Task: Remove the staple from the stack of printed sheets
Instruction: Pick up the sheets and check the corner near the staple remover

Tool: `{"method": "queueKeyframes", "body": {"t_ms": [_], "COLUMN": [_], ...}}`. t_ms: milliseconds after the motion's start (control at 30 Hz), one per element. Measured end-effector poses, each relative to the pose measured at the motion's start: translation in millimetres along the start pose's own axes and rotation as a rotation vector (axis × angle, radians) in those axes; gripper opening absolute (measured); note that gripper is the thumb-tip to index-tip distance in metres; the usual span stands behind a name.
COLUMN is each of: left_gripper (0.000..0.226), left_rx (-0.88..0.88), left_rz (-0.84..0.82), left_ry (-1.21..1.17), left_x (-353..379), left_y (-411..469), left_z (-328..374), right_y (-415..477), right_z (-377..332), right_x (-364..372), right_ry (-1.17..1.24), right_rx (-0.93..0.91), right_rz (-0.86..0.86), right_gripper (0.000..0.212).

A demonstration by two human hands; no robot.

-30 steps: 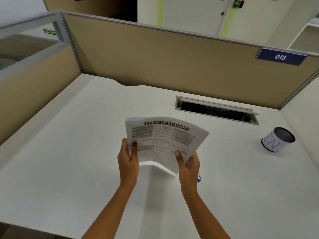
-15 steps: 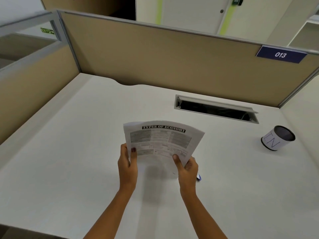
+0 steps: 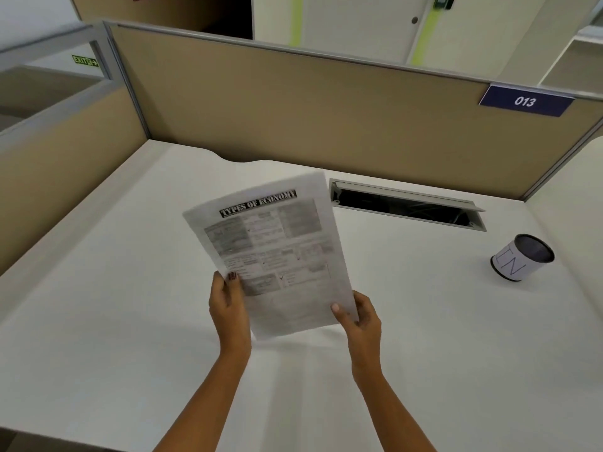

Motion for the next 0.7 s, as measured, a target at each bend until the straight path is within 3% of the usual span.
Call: {"method": "queueKeyframes", "body": {"t_ms": [100,200,300,533,600,700], "left_gripper": [0.02,0.026,0.031,0.031,0.03,0.023], "left_rx": [-0.048,-0.084,-0.133,-0.168,-0.156,-0.123], "left_rz": [-0.011,-0.053,-0.099,-0.249,-0.346,-0.497], "left_ry": [-0.136,-0.309,-0.419,-0.603,-0.456,-0.038], "left_x": [4.1,14.7,21.7,-29.1,-49.3,-61.3], "left_y": [1.9,-3.8,-7.9,34.0,48.2,58.8], "left_z": [1.8,2.8,-1.2,7.6,15.4,20.2], "right_y": [-0.3,1.9,4.1,15.8,20.3,27.0], "right_z": [4.7,2.7,-4.4,-40.6,-47.1,-51.8], "right_x": [10.1,31.2,35.2,-14.3,-27.0,-32.4], "right_ry": [0.217,0.478,0.622,0.169,0.093,0.021], "right_rx": [0.073,0.079,0.079,-0.068,-0.095,-0.127], "right_rz": [-0.077,-0.236,-0.189,0.027,0.044,-0.003], "right_gripper": [0.062,0.059,0.047,0.007,0.007,0.013]}}
Point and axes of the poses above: each hand's wrist, its own y-axis towards the middle knuckle, its own x-axis out of the palm, z = x × y, the point moved 5 cm from there along y, towards the middle knuckle, and after that the axes turned 11 degrees about -z, right-handed, at the moved point
